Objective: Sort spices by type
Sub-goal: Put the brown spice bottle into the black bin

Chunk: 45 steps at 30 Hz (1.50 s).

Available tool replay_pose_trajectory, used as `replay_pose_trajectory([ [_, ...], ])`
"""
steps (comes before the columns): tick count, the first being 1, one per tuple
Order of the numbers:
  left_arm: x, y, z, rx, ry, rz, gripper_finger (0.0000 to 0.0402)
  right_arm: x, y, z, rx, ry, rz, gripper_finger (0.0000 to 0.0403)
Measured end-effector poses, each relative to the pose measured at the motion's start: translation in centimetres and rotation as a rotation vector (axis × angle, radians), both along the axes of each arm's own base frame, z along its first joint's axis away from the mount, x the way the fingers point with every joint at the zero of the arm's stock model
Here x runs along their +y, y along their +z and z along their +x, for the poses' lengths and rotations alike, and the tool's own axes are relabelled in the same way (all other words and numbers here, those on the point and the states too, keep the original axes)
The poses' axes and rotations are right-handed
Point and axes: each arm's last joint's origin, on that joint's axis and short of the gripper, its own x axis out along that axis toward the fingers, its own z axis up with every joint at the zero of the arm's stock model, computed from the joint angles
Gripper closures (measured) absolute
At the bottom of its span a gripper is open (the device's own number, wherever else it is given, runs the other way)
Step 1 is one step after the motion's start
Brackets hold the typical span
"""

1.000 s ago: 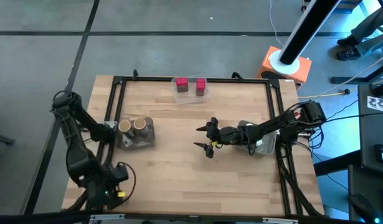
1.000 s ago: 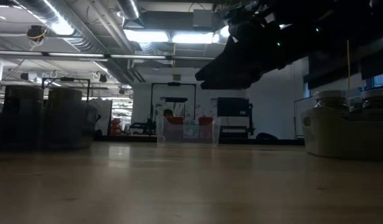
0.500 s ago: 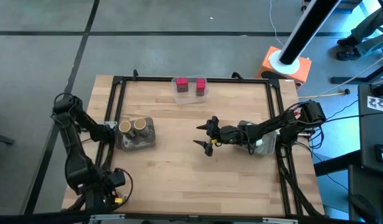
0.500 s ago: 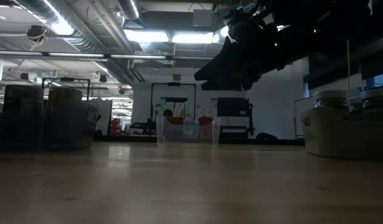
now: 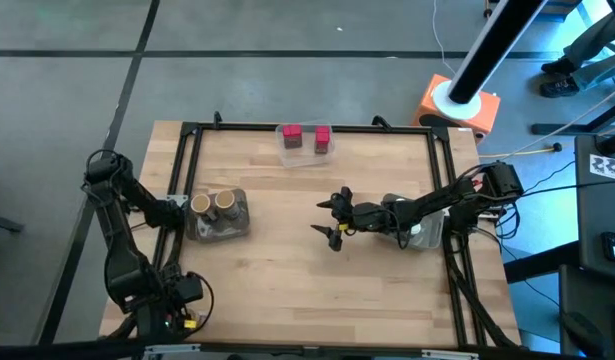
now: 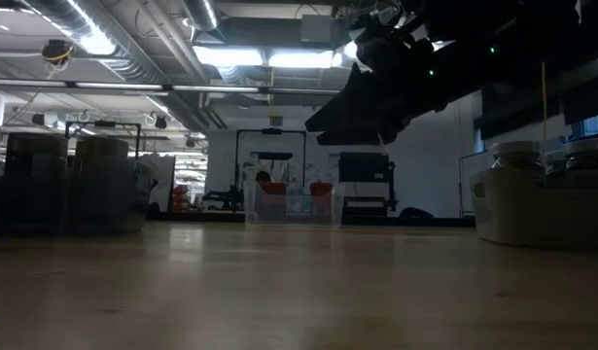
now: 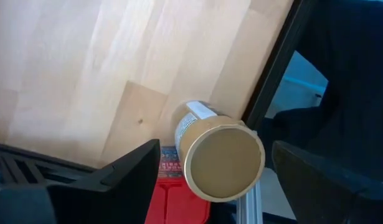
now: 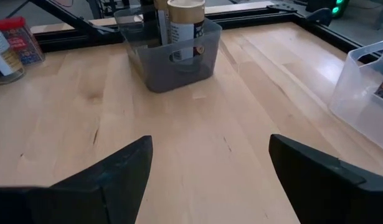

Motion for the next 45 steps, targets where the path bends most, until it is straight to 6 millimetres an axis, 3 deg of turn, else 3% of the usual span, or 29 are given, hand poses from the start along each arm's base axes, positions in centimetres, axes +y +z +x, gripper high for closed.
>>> replay_pose_trajectory([
  [12,0.2,-0.2,-0.2,0.016,-0.007,0.024,0.0103,0.0,0.0,0.0,0.005,-0.006,-0.003,0.0081],
  [21,0.0,-1.0,-0.3,0.081,-0.023,-0.028,0.0007,0.0,0.0,0.0,0.004,-0.007,-0.003,0.0081],
  [28,-0.9,-0.7,0.0,0.039,-0.031,-0.118,0.0021,0.0,0.0,0.0,0.004,-0.006,-0.004,0.0081],
  [45,-1.6,-1.6,-0.3,0.057,-0.027,-0.094,0.0023,0.0,0.0,0.0,0.005,-0.007,-0.004,0.0081],
])
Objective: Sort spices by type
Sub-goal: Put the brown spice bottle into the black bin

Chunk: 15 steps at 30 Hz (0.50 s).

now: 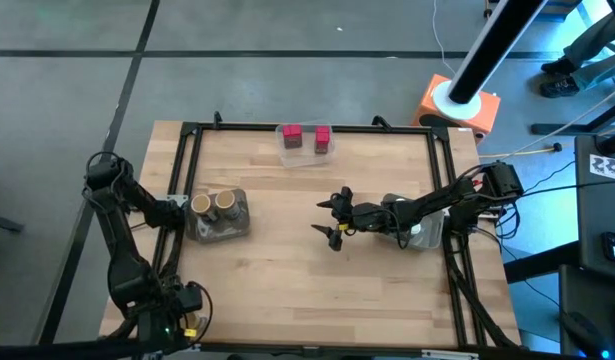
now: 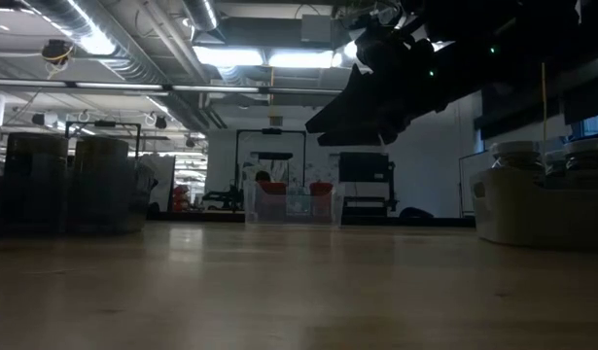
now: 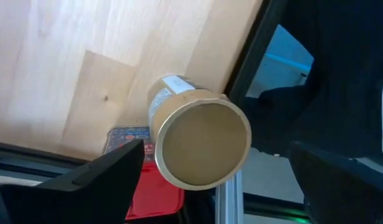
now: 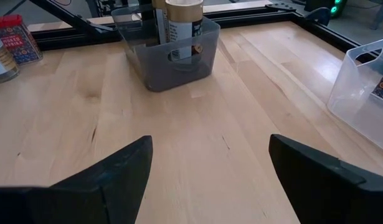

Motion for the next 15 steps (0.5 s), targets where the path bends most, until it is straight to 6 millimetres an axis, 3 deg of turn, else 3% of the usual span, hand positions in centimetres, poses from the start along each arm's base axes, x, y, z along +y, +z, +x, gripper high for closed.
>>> replay_pose_trajectory([
  [15,-1.7,-3.2,0.7,0.033,-0.042,0.090,0.0023,-0.1,0.0,0.0,-0.001,-0.024,-0.010,0.0081],
])
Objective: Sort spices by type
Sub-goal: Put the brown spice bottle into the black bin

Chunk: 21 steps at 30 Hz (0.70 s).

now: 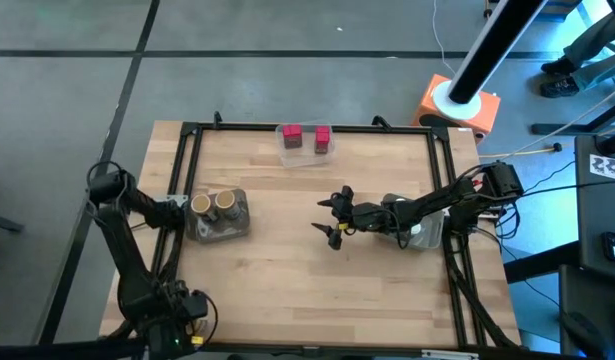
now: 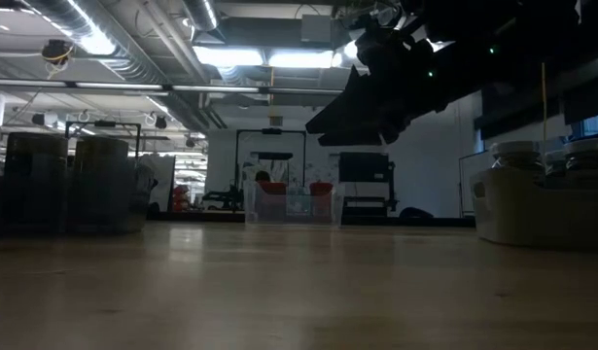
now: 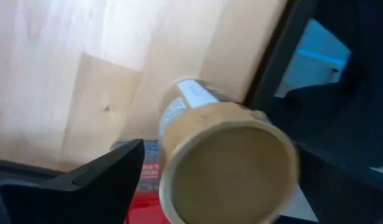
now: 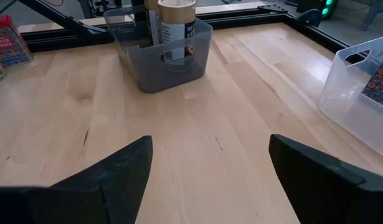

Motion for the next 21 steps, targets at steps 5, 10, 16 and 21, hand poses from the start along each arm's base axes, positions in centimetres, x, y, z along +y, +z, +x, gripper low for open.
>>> replay_pose_trajectory([
  [5,0.1,-1.0,0.0,0.039,0.027,0.075,0.0023,0.0,0.0,0.0,0.000,0.000,0.000,0.0081],
  [10,0.3,-1.4,0.1,0.061,0.074,0.104,0.0039,0.0,0.0,0.0,0.007,0.000,-0.001,0.0081],
  [16,0.7,-1.4,0.9,0.058,0.090,0.111,0.0120,0.0,-0.1,0.0,0.014,0.000,-0.003,0.0081],
  [21,1.3,-1.4,1.4,0.063,0.053,0.141,0.0141,0.0,-0.1,-0.1,0.016,0.003,-0.010,0.0081],
])
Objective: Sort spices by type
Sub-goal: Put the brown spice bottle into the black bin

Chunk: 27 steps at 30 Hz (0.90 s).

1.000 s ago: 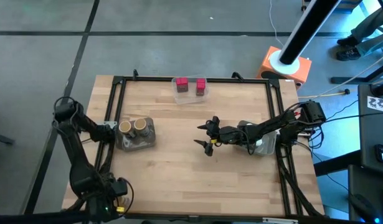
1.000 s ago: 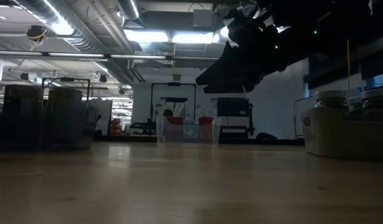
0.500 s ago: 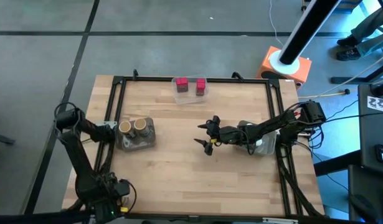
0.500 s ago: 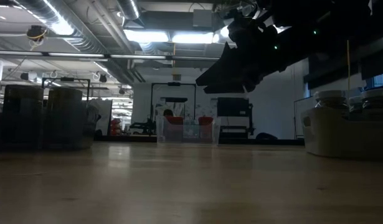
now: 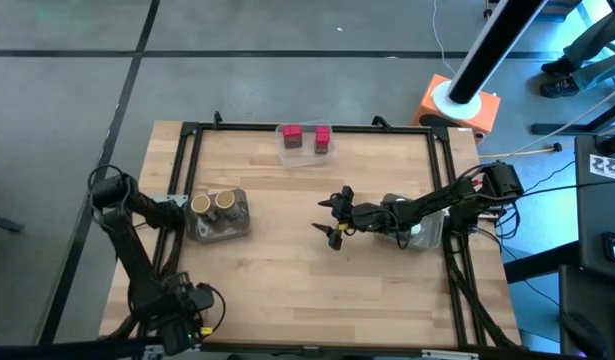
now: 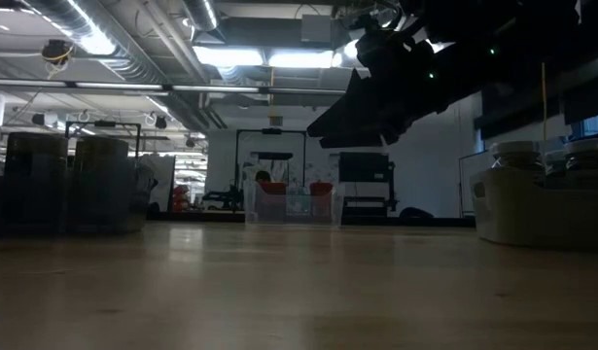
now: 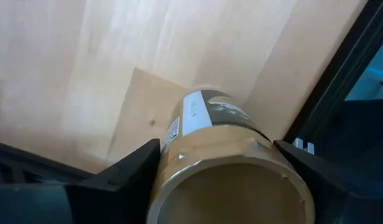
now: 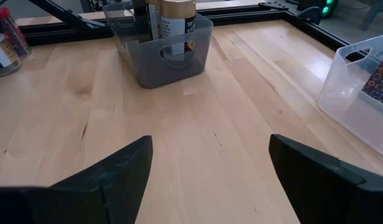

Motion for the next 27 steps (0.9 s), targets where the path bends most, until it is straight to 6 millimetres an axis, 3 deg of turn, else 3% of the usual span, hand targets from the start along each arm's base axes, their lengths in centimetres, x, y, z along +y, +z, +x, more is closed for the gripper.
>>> replay_pose_trajectory([
  [5,0.9,0.3,0.6,0.004,-0.019,0.022,0.0141,0.0,0.0,0.0,0.000,0.001,-0.002,0.0081],
  [10,2.6,2.0,0.9,0.005,-0.011,0.027,0.0141,0.0,0.0,0.0,0.002,0.005,-0.012,0.0081],
  [18,6.4,5.3,0.8,-0.030,-0.010,0.051,0.0139,0.0,0.0,0.0,0.002,0.005,-0.012,0.0081],
  [27,11.7,9.3,0.1,-0.190,0.036,0.073,0.0138,0.0,0.0,0.0,0.001,0.005,-0.011,0.0081],
])
